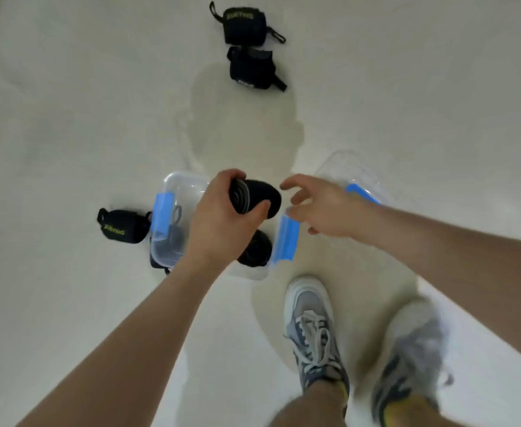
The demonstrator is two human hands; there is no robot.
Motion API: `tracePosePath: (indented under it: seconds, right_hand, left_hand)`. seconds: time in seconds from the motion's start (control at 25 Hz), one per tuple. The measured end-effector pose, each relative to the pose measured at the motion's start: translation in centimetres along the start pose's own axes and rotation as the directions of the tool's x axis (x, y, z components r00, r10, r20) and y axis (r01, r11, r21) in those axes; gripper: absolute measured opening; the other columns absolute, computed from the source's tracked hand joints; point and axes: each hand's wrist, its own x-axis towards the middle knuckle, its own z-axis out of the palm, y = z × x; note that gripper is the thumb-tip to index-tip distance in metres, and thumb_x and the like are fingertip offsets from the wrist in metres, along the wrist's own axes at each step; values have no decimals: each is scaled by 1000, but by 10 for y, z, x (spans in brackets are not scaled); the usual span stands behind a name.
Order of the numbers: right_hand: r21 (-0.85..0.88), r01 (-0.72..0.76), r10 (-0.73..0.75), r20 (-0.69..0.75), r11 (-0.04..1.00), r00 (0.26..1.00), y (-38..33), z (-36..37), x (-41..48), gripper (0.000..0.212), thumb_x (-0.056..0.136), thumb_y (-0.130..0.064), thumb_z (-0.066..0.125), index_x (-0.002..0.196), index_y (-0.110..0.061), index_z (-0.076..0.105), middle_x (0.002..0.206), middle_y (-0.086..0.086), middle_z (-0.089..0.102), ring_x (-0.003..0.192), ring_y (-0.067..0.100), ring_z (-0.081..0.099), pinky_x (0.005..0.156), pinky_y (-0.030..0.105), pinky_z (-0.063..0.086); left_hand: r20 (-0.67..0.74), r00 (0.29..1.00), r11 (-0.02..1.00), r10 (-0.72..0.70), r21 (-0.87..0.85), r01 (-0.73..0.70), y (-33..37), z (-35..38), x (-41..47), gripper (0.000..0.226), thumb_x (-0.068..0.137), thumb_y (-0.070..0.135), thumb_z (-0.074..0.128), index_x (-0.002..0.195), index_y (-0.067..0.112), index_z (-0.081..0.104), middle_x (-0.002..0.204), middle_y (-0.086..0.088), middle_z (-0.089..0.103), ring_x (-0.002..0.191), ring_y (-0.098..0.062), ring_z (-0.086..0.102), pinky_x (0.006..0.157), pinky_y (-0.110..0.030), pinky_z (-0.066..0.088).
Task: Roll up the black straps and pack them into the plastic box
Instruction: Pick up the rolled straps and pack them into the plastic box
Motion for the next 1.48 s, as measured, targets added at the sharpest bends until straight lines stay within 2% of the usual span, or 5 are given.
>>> tracePosePath:
  seconds: [0.12,0.48,0.68,0.92,1.48]
  right_hand:
    - [-330,94,-107,-24,939,994,10,41,-3,53,96,-18,56,143,-31,36,137,7,35,94,20,52,80,27,41]
    - [-311,-61,-12,-227,948,974,11,82,0,57,91,-12,53,144,-11,34,152,9,15,84,29,60,75,32,48]
    - [-286,-187,80,-347,940,934,-4,93,7,60,93,-16,54,148,-15,33,148,6,20,63,18,50,73,30,45]
    - [-371,-336,224,-313,866,923,-26,85,14,62,93,-15,54,151,-16,31,148,9,26,97,24,54,87,31,45]
    - [89,24,28,-542,996,840,-94,-26,206,82,81,-7,63,151,-21,23,143,5,43,126,29,49,100,39,47]
  left_hand:
    - [41,996,981,79,176,-85,-33,-3,-5,58,91,28,66,142,14,41,133,-4,55,115,-22,55,83,-13,30]
    - [412,851,736,327,454,-503,-44,3,35,50,86,27,70,132,16,52,123,-4,58,102,-29,62,84,-35,45]
    - [519,731,664,443,358,-656,-75,39,63,34,90,20,60,123,11,54,115,-7,53,91,-27,56,71,-33,39]
    - [554,671,763,493,95,-639,-101,31,60,38,87,19,36,111,7,62,106,-8,60,94,-29,59,73,-33,40]
    - [209,935,956,286,11,-294,-11,14,279,83,81,14,68,153,20,27,143,-10,44,130,-28,46,109,-35,39]
